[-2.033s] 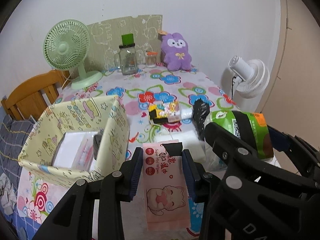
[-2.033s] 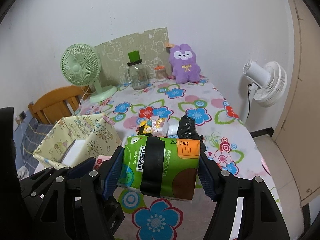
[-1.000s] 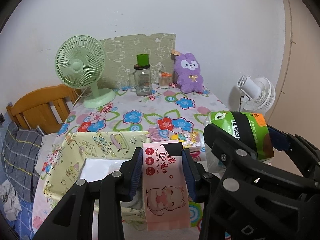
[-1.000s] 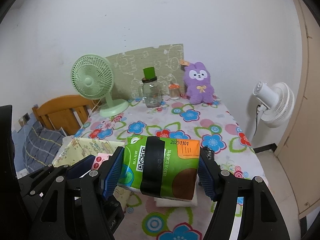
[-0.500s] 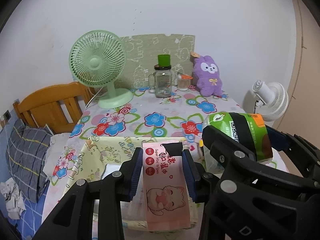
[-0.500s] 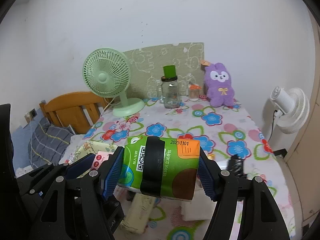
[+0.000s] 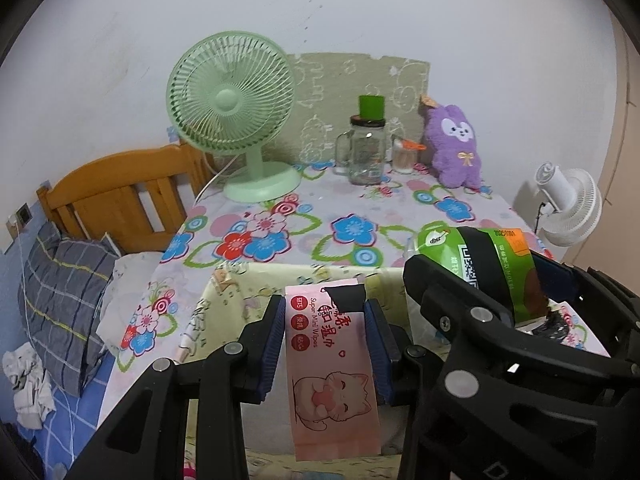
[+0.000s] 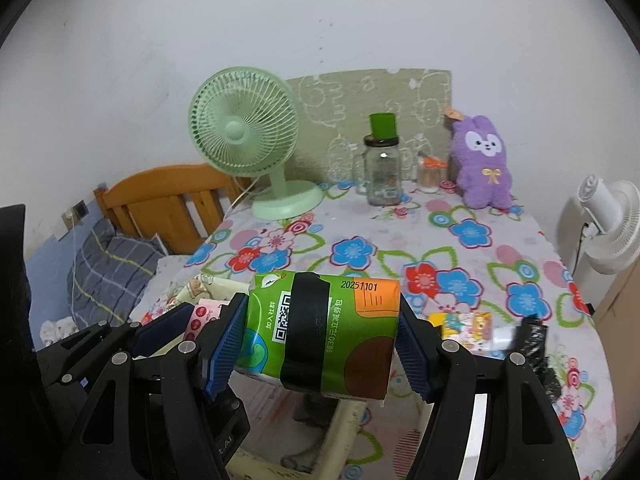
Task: Organize soft objects
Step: 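Carry the pink packet with the left tool while the right tool carries the tissue pack over the yellow box, then open the left tool over the box while the right tool releases the tissue pack inside, then withdraw both tools from the box toward the black bundle and white cloth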
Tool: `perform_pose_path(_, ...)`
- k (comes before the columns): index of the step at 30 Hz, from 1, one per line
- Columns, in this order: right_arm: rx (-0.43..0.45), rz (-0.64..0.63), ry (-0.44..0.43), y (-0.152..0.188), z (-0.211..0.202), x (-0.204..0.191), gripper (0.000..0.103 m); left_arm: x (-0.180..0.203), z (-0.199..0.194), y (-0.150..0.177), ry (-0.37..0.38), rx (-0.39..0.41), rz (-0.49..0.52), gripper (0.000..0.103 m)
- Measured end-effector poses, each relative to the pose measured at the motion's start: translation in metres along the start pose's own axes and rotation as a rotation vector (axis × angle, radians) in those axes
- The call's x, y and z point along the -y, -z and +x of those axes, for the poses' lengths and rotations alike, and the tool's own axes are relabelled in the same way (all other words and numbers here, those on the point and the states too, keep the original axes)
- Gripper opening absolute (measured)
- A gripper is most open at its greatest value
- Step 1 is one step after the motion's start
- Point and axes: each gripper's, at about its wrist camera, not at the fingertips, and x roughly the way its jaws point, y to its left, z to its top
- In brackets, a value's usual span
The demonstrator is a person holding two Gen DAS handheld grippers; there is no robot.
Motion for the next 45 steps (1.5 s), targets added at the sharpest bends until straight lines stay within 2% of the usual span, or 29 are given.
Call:
perform_pose_path(11,-0.048,-0.035,-0.049,0.003,0.030,-0.021,0.071,-0.028,0.024,0.016,-0.024,-0.064,-0.020,0.041)
perform_pose_path(12,-0.053,-0.036,-0.054,0.003,0.033,-0.023,0.071,-0.030,0.025,0.018,-0.023,-0.067,-0.023,0.043)
perform_pose_path(14,-0.063,-0.042,-0.065,0.004,0.038,-0.026,0.071,-0.031,0.024,0.020,-0.017,-0.073,-0.030,0.061)
perform_pose_path(15,-0.068,-0.046,-0.069,0.004,0.041,-0.028,0.071,-0.032,0.024,0.021,-0.019,-0.073,-0.034,0.063)
perform_pose_path(21,-0.100,-0.054,-0.097,0.007,0.053,-0.036,0.074,-0.041,0.028,0.024,-0.045,-0.105,-0.069,0.064)
perform_pose_path(26,-0.120,-0.066,-0.103,0.006,0.057,-0.037,0.090,-0.041,0.025,0.023,-0.036,-0.105,-0.074,0.068)
perform_pose_path(29,-0.113,-0.068,-0.096,0.006,0.055,-0.038,0.094,-0.040,0.023,0.022,-0.038,-0.100,-0.071,0.069)
perform_pose_path(45,-0.058,-0.090,-0.051,0.002,0.024,-0.022,0.094,-0.016,0.003,0.013,-0.001,-0.058,-0.053,0.072)
